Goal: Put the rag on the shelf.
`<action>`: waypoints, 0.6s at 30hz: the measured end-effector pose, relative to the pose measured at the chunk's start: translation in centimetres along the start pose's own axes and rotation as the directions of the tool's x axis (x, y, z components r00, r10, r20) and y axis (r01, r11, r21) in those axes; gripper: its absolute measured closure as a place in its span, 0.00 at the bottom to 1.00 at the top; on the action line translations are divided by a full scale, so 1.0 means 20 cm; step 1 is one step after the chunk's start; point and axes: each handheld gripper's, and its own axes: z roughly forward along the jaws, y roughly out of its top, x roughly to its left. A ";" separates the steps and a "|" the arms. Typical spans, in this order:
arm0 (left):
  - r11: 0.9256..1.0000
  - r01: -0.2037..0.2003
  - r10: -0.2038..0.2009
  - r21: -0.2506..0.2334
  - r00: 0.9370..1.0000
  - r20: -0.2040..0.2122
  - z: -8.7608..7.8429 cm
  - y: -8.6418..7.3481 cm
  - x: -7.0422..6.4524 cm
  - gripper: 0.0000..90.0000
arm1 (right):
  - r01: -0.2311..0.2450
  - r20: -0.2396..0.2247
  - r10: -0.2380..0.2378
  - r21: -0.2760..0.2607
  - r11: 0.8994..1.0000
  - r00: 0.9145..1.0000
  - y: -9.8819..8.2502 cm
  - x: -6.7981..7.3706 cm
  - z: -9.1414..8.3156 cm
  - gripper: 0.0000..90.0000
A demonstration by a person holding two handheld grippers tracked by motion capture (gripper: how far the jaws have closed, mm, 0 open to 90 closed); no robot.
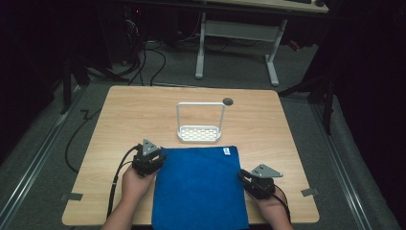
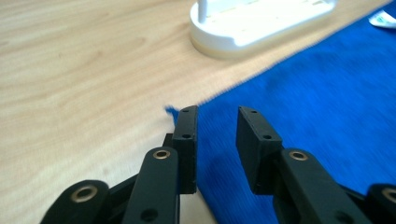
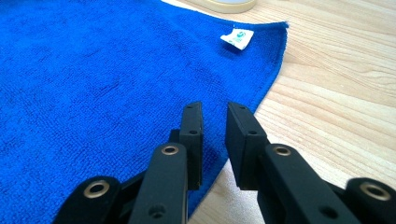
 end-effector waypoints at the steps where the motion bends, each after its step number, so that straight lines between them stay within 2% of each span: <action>1: 1.000 0.000 0.000 0.001 1.000 -0.007 0.02 0.01 0.01 0.78 | 0.001 -0.009 -0.001 -0.001 1.000 1.000 0.00 0.00 0.00 0.81; 5: 1.000 0.025 -0.025 -0.010 1.000 -0.019 0.06 0.03 0.05 0.76 | 0.009 0.001 -0.009 -0.013 1.000 1.000 0.00 0.00 -0.01 0.80; 6: 0.999 0.047 -0.047 0.004 0.999 -0.024 0.08 0.02 0.07 0.74 | 0.007 0.002 -0.007 -0.017 1.000 1.000 0.00 0.00 -0.01 0.79; 9: 0.998 0.040 -0.038 0.050 0.998 -0.050 0.10 0.01 0.09 0.69 | 0.006 0.014 -0.006 -0.021 1.000 1.000 0.01 0.00 -0.01 0.78; 12: 0.996 0.062 -0.060 0.057 0.997 -0.038 0.11 0.00 0.12 0.65 | -0.001 0.021 0.002 -0.027 1.000 1.000 0.02 -0.01 0.00 0.76; 15: 0.996 0.059 -0.057 0.066 0.998 -0.034 0.13 -0.01 0.13 0.64 | -0.012 0.028 0.013 -0.032 0.999 1.000 0.04 -0.01 0.02 0.75; 18: 0.995 0.079 -0.078 0.057 0.997 -0.018 0.13 -0.01 0.15 0.64 | -0.014 0.037 0.016 -0.034 0.999 0.999 0.07 -0.01 0.03 0.74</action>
